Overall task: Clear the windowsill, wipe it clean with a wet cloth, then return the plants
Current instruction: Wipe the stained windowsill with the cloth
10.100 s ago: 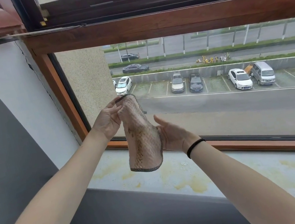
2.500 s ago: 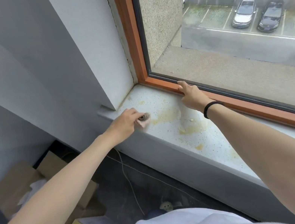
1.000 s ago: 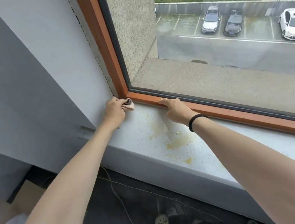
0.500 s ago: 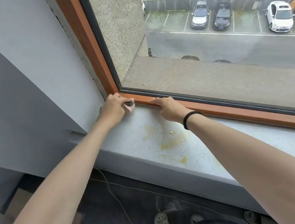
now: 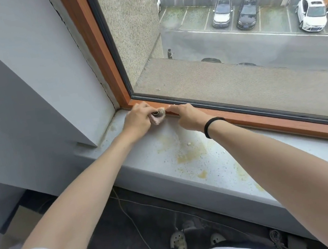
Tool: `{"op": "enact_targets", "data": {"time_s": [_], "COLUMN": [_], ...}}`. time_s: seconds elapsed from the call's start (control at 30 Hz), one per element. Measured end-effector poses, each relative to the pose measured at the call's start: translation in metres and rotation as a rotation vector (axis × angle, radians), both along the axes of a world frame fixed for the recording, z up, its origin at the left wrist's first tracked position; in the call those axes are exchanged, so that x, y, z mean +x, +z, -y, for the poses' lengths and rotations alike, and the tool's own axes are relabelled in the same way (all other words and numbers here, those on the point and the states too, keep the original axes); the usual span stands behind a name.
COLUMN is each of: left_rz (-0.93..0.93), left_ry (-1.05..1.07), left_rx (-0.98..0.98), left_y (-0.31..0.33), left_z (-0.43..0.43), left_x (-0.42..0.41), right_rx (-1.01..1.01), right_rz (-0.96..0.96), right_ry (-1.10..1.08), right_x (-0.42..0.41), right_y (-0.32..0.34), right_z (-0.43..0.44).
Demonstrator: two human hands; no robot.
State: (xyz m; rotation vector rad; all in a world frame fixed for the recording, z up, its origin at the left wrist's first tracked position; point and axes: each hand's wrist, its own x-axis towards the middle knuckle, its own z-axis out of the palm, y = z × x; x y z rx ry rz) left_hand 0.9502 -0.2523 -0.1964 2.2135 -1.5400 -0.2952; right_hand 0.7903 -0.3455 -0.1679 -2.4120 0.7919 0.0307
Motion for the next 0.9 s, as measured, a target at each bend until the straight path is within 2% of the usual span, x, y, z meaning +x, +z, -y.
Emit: {"op": "enact_targets", "data": {"time_s": [0.07, 0.13, 0.27, 0.33, 0.43, 0.53, 0.63, 0.8, 0.83, 0.9], "left_rz": [0.087, 0.138, 0.125, 0.107, 0.074, 0.097, 0.154, 0.080, 0.040, -0.005], "left_ry": [0.013, -0.001, -0.324, -0.402, -0.129, 0.093, 0.054, -0.341, -0.331, -0.132], "left_rx": [0.124, 0.148, 0.229, 0.168, -0.011, 0.085, 0.139, 0.028, -0.028, -0.114], "left_y": [-0.006, -0.008, -0.006, -0.003, 0.001, -0.003, -0.012, -0.024, -0.022, -0.016], "left_z": [-0.001, -0.006, -0.033, -0.047, -0.041, -0.031, -0.037, -0.077, -0.082, -0.081], "left_x": [-0.012, -0.031, -0.056, -0.052, -0.022, 0.000, -0.026, -0.083, -0.082, -0.065], "right_rx": [0.017, 0.000, -0.019, -0.005, -0.031, -0.038, -0.037, -0.050, -0.051, -0.048], "right_rz": [0.000, -0.006, -0.044, -0.063, -0.053, -0.058, -0.050, -0.044, -0.047, -0.061], "right_ry": [0.000, 0.003, 0.015, 0.020, 0.033, 0.021, 0.019, 0.027, 0.027, 0.024], "right_x": [0.000, 0.000, 0.002, 0.002, -0.002, -0.002, -0.001, 0.001, 0.002, 0.001], "right_y": [0.001, -0.002, -0.004, 0.000, 0.001, -0.003, -0.005, -0.006, -0.007, -0.006], "right_z": [0.000, -0.003, 0.001, 0.005, 0.004, 0.002, 0.005, 0.004, 0.004, 0.006]}}
